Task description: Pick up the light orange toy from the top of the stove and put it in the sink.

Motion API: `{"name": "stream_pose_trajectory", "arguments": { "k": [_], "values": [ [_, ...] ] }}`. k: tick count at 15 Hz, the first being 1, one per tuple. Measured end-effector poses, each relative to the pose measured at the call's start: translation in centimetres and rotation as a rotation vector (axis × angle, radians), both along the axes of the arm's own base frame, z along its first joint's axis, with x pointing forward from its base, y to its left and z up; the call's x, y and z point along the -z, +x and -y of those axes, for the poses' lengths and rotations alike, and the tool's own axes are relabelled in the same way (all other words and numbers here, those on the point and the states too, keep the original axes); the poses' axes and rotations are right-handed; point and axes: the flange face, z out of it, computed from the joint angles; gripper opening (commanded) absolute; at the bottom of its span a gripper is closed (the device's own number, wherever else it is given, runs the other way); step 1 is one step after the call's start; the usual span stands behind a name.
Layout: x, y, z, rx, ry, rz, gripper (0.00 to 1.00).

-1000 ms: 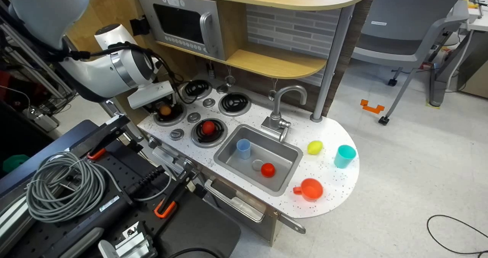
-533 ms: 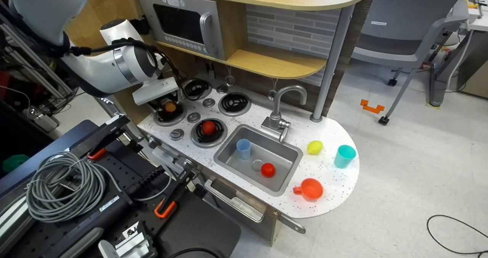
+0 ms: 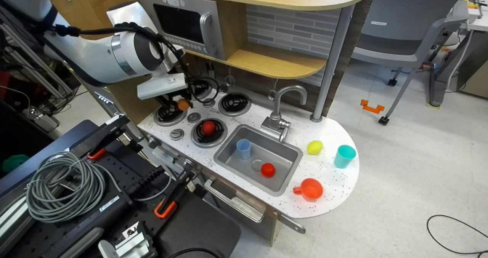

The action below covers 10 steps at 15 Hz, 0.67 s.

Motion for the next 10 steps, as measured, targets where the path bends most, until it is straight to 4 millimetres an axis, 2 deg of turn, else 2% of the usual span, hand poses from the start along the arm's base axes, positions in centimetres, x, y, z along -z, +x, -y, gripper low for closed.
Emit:
{"name": "stream_pose_trajectory", "arguments": {
  "k": [3, 10],
  "values": [
    [-1.2, 0.9, 4.9, 0.149, -0.027, -0.003, 0.20],
    [-0.8, 1.2, 16.1, 0.446, -0.129, -0.096, 0.20]
  ]
}}
